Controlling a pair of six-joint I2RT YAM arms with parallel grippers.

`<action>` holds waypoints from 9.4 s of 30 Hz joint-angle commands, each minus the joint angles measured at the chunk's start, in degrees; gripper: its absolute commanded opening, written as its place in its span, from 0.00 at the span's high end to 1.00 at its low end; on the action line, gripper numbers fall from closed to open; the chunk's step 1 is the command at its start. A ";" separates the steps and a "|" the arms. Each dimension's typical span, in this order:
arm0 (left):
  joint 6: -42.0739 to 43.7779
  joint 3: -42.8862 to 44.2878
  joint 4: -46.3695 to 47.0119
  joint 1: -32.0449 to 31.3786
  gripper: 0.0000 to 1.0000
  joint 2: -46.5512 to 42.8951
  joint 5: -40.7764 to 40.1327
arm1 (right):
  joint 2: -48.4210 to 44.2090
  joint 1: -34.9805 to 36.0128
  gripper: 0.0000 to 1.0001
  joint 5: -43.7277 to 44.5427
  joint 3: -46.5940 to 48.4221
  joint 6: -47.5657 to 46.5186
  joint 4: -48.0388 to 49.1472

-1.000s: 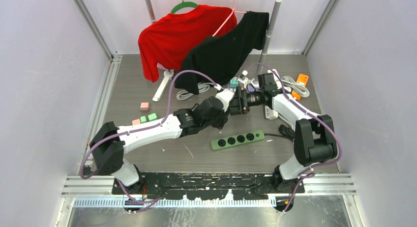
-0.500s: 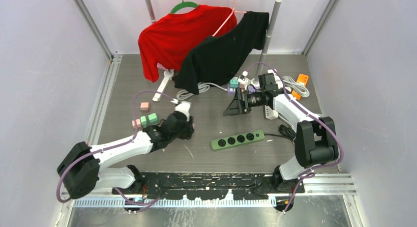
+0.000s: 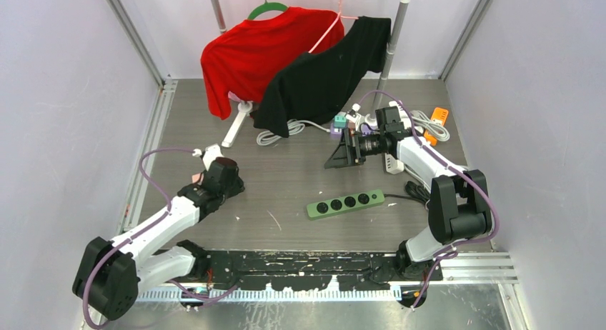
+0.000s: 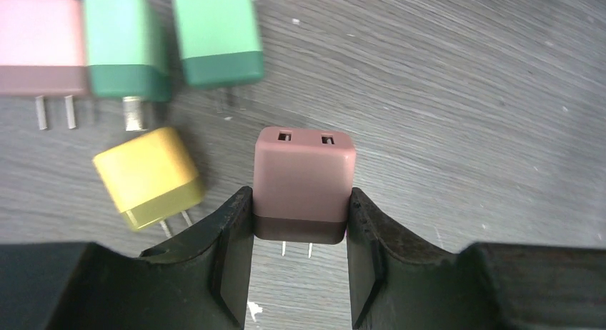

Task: Pull the plug off the socket
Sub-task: Place the plug at the center of the board, then pick up the socket from the center of the board, then place the socket at the center of the board, then move the socket to the center of the board, then remove the plug from the socket.

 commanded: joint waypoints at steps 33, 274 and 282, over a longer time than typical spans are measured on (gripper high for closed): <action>0.43 9.78 -4.86 1.79 0.14 -6.06 17.56 | -8.10 -1.07 0.00 0.92 4.43 -28.68 -14.74; 49.00 -8.93 54.81 -22.91 0.00 -2.88 46.21 | -14.89 1.87 0.00 -3.09 -4.95 -82.36 -33.61; 50.14 -8.16 63.91 -22.96 0.05 14.94 46.43 | -15.01 7.98 0.06 9.08 -11.43 -74.41 -16.60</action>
